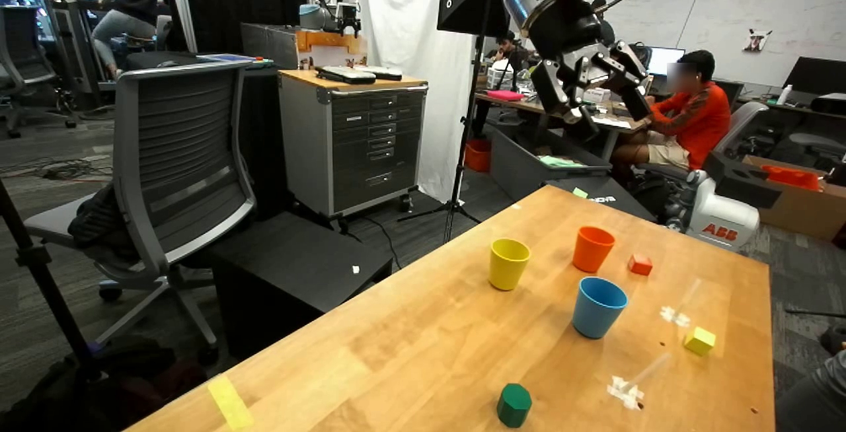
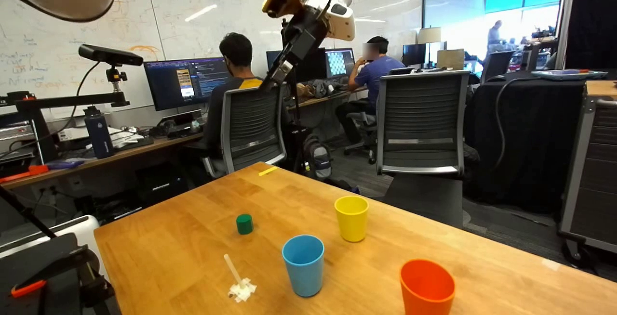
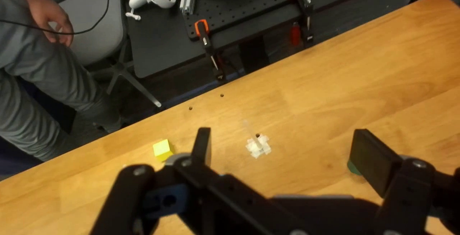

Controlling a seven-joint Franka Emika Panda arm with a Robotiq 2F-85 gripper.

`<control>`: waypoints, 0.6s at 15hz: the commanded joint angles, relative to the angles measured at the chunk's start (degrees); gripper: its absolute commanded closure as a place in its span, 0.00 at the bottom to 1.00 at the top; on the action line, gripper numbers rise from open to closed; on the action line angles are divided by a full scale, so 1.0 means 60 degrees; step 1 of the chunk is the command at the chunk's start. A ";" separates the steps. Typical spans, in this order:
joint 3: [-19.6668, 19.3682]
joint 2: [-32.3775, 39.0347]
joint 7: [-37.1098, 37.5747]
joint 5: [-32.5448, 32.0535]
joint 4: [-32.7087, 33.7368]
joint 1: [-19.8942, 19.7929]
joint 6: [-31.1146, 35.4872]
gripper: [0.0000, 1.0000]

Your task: Stack the cups into the blue cup

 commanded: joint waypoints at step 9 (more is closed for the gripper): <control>0.0010 0.0322 0.1189 0.1153 0.1373 -0.0313 0.1647 0.00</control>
